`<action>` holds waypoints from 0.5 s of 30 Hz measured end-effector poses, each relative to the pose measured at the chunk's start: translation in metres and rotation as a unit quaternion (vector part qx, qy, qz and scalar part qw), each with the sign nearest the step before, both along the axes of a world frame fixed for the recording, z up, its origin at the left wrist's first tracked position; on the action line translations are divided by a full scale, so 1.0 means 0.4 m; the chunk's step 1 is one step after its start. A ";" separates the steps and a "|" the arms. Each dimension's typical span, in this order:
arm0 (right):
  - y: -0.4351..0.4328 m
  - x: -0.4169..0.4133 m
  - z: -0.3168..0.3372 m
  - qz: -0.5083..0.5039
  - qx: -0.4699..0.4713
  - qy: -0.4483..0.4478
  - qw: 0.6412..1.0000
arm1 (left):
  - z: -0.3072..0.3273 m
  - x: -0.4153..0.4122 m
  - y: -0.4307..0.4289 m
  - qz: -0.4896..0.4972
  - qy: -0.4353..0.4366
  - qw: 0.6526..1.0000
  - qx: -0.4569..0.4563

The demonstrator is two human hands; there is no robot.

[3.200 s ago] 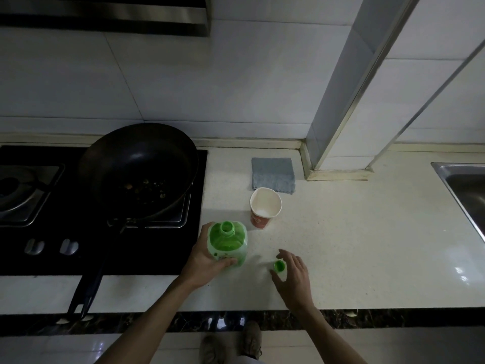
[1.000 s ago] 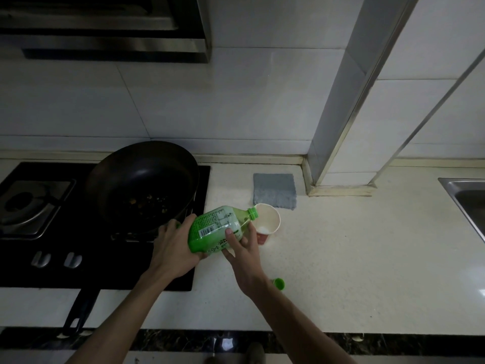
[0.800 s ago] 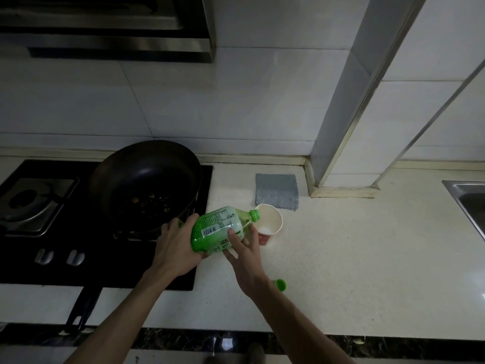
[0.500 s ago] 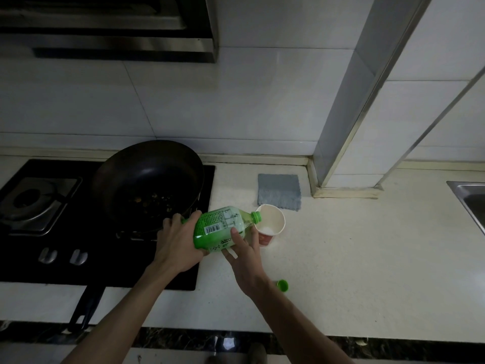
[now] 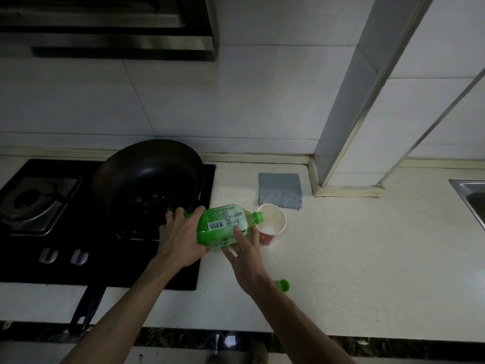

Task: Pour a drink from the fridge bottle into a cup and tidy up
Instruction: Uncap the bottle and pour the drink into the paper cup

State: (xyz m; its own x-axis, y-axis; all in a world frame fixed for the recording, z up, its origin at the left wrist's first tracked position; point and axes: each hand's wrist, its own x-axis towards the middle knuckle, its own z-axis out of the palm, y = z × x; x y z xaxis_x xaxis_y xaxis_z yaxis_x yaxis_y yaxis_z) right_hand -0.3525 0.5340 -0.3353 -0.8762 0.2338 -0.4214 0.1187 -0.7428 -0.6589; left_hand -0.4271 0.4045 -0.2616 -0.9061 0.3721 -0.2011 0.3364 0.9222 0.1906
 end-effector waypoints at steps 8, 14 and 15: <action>-0.004 -0.003 -0.002 0.006 0.002 0.005 1.000 | -0.001 -0.003 -0.003 0.001 0.003 1.000 -0.009; -0.010 -0.003 -0.008 0.012 0.001 0.005 1.000 | -0.004 0.000 -0.012 0.004 0.007 1.000 -0.010; -0.011 -0.003 -0.008 0.012 0.000 0.003 1.000 | -0.004 0.002 -0.015 0.005 0.006 1.000 -0.009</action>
State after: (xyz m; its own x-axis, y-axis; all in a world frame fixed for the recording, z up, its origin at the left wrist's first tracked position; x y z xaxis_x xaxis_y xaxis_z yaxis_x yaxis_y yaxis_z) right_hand -0.3538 0.5295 -0.3385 -0.8845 0.2126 -0.4153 0.1321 -0.7395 -0.6601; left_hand -0.4264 0.3985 -0.2633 -0.9126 0.3587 -0.1960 0.3288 0.9291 0.1694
